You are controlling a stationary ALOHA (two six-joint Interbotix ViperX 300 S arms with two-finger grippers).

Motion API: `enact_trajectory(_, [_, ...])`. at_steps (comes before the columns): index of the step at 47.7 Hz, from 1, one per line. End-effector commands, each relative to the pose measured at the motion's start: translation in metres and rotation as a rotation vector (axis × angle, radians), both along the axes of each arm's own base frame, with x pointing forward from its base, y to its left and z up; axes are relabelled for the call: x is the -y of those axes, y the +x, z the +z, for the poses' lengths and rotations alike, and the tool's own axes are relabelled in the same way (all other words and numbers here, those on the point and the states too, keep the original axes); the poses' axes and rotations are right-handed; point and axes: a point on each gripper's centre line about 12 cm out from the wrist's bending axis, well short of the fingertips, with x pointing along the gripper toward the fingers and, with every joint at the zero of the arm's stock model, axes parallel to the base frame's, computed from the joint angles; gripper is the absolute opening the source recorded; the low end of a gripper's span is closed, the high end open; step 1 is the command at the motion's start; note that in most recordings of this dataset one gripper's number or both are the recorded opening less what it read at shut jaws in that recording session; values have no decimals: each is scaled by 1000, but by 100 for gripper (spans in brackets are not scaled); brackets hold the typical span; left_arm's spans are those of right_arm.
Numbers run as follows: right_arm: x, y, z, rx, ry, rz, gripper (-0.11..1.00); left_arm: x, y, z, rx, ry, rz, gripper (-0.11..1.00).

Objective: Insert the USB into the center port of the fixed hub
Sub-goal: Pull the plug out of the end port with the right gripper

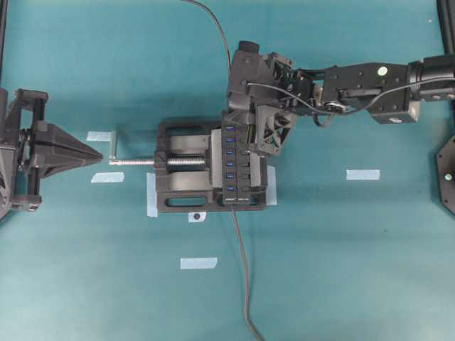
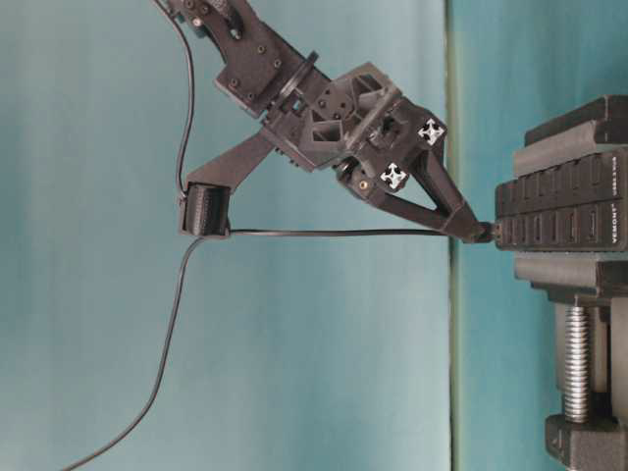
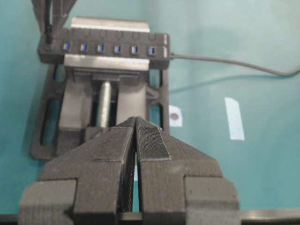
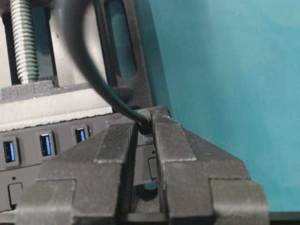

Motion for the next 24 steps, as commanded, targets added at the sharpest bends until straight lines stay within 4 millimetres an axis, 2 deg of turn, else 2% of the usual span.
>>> enact_trajectory(1, [-2,7,18,55,1,-4,10,0,4,9,23,0,0,0])
enact_trajectory(16, [-2,7,18,57,2,-5,10,0,4,9,23,0,0,0])
enact_trajectory(24, [-2,7,28,79,-3,-4,10,0,4,10,26,0,0,0])
